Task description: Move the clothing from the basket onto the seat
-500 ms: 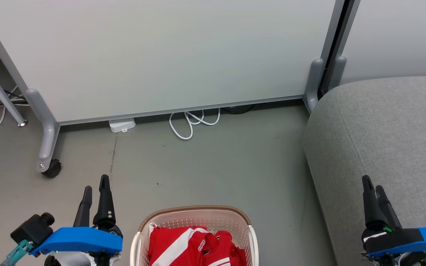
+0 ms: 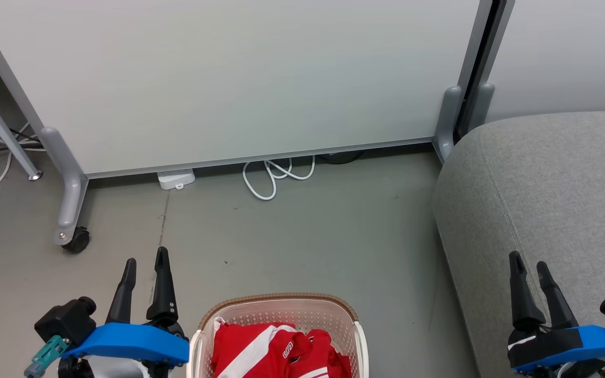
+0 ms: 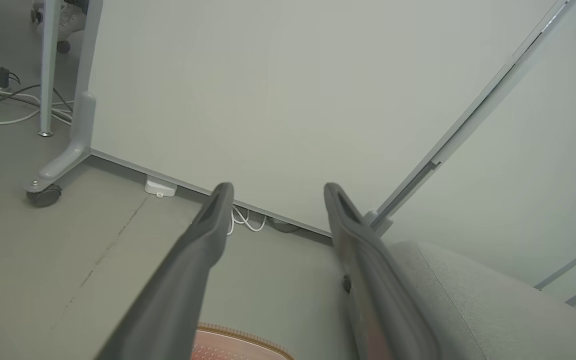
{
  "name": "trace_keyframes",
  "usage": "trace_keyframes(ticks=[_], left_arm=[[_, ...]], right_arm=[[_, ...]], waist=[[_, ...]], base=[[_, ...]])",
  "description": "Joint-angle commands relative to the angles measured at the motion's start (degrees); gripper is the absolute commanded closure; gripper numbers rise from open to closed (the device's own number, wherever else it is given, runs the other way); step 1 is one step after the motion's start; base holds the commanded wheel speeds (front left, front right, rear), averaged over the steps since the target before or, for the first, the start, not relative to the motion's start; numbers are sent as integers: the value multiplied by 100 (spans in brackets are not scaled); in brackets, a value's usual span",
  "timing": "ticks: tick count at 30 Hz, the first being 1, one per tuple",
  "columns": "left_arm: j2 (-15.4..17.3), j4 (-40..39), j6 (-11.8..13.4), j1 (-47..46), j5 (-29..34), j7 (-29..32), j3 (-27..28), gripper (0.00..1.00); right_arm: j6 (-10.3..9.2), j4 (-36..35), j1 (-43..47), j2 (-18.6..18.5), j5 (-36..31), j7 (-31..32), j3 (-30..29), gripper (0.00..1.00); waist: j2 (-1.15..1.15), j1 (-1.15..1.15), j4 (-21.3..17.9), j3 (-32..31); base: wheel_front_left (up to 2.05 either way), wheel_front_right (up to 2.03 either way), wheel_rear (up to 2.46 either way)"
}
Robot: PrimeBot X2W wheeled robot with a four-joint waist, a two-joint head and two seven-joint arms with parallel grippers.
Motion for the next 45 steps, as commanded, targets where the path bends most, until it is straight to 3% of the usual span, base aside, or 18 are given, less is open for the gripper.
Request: trace_keyframes(ticks=[1, 18, 45], left_arm=[[51, -43, 8, -37, 161, -59, -35, 0], [33, 106, -70, -64, 1030, -319, -228, 0], [-83, 527, -195, -143, 1864, -654, -230, 0]], right_arm=[[11, -50, 5, -51, -200, -59, 3, 0], [14, -68, 57, -61, -1334, -304, -40, 0], [18, -88, 178, -71, -2627, -628, -9, 0]], waist=[[0, 0, 7, -5], [0, 0, 76, -45], [0, 0, 97, -77]], base=[[0, 0, 0], [0, 0, 0], [0, 0, 0]])
